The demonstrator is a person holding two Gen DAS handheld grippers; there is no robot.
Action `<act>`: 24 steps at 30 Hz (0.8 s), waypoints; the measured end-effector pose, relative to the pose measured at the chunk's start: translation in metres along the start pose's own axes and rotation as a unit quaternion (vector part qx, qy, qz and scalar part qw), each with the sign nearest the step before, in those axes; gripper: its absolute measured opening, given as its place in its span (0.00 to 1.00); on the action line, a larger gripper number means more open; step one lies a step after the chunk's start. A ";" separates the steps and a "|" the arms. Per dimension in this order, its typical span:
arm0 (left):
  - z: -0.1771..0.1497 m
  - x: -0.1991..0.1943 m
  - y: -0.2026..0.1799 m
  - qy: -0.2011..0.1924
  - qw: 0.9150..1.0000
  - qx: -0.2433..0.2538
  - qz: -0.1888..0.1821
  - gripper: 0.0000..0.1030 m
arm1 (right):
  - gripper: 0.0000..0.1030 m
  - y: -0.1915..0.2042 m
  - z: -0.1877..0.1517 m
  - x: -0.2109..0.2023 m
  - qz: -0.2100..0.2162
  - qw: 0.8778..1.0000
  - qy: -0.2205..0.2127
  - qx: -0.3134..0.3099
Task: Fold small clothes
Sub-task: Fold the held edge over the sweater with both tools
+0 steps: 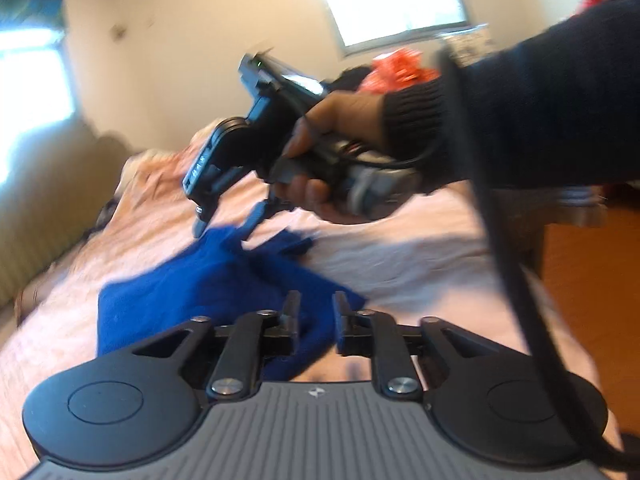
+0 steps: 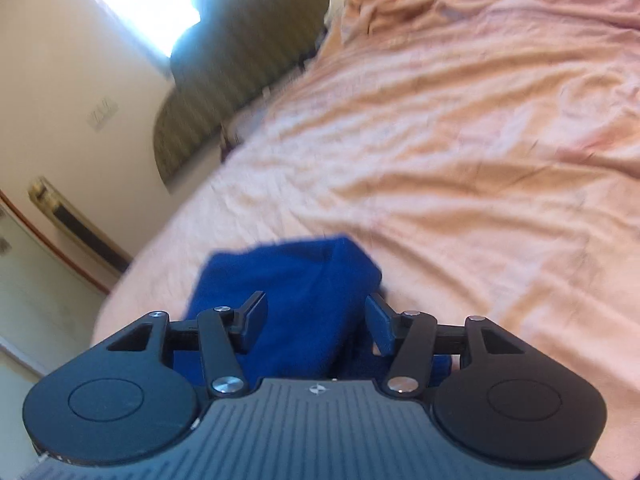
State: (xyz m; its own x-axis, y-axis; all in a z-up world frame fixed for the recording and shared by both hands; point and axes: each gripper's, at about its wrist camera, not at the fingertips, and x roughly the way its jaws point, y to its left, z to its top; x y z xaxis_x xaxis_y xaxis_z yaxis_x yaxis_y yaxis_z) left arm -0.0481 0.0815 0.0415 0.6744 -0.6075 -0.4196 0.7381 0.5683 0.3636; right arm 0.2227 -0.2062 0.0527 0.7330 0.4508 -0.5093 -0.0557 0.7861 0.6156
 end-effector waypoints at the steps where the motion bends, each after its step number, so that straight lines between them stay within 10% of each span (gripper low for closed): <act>1: -0.001 -0.010 -0.001 -0.010 1.000 0.011 0.006 0.52 | 0.55 -0.001 0.001 -0.011 0.010 1.000 -0.009 0.007; 2: -0.005 -0.019 0.000 -0.018 0.999 0.021 0.021 0.71 | 0.55 -0.001 0.000 -0.020 0.027 1.000 -0.012 0.010; 4: -0.014 -0.027 0.005 -0.036 0.996 0.054 0.063 0.78 | 0.55 0.002 -0.009 -0.033 0.053 0.999 0.006 0.010; 9: -0.025 -0.015 0.006 0.004 0.985 0.133 0.108 0.78 | 0.51 0.007 -0.063 -0.054 0.114 0.988 0.101 0.024; 15: -0.031 -0.013 0.022 0.029 0.980 0.145 0.131 0.78 | 0.45 0.008 -0.100 -0.060 0.052 0.991 0.119 0.025; 19: -0.035 -0.007 0.041 0.063 0.982 0.102 0.148 0.78 | 0.42 0.011 -0.101 -0.050 0.049 0.990 0.129 0.035; 21: -0.039 0.000 0.048 0.084 0.983 0.068 0.150 0.78 | 0.15 0.016 -0.105 -0.037 0.038 0.988 0.145 0.025; 24: -0.041 0.006 0.057 0.096 0.985 0.026 0.144 0.77 | 0.09 0.020 -0.107 -0.041 0.032 0.992 0.120 0.000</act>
State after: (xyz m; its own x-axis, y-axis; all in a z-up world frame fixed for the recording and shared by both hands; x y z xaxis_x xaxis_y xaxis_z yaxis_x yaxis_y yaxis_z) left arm -0.0031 0.1334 0.0256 0.8435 -0.3064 -0.4412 0.5204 0.6696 0.5299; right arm 0.1192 -0.1637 0.0219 0.5455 0.5877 -0.5975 -0.0967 0.7523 0.6517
